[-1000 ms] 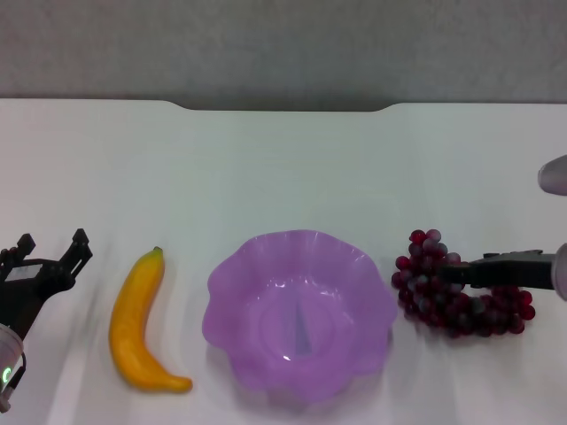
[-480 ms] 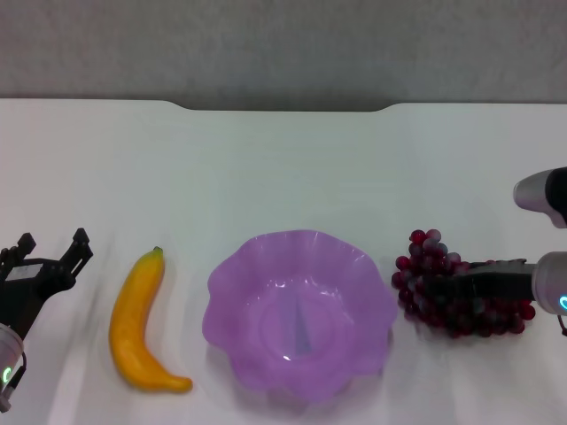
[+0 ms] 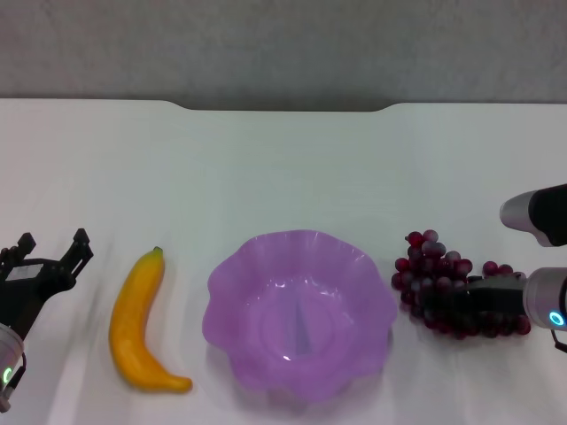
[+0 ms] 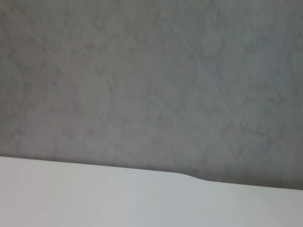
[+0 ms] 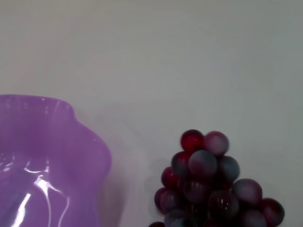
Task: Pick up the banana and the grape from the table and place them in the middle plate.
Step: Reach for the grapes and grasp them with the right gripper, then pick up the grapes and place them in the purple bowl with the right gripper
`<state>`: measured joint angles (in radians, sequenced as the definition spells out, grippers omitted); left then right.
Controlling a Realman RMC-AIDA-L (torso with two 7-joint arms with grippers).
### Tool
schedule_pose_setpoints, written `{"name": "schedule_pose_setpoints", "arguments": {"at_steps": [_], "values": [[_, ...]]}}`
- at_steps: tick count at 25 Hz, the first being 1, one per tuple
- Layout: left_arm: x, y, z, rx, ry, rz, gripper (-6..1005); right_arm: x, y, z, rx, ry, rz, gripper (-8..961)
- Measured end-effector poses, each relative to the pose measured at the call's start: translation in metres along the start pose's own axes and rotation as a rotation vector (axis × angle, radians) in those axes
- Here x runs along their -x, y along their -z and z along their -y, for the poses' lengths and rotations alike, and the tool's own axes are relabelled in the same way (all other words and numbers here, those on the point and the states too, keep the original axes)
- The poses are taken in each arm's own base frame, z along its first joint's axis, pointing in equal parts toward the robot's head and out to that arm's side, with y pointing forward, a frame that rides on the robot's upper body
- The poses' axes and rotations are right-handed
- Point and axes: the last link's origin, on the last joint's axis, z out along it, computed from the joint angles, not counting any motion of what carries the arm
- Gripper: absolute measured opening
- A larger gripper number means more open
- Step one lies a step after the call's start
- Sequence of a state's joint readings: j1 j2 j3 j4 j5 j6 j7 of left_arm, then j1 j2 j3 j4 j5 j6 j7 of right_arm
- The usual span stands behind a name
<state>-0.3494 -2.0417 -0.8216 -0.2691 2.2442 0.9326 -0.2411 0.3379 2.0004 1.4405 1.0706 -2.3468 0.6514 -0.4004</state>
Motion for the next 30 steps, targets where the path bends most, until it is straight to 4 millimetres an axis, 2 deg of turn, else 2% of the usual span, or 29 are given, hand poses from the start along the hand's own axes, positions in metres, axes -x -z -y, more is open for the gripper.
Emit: {"name": "schedule_pose_setpoints", "arguments": {"at_steps": [14, 20, 30], "values": [[0.0003, 0.0004, -0.0001, 0.0, 0.0, 0.001, 846, -0.0037, -0.0051, 0.0034, -0.019, 0.001, 0.002, 865], [0.0001, 0.0003, 0.0001, -0.001, 0.001, -0.001, 846, -0.0041, -0.0052, 0.0042, -0.023, 0.003, 0.001, 766], [0.0002, 0.0012, 0.0011, -0.005, 0.003, -0.002, 846, -0.0066, -0.0081, 0.0076, -0.035, 0.013, -0.005, 683]]}}
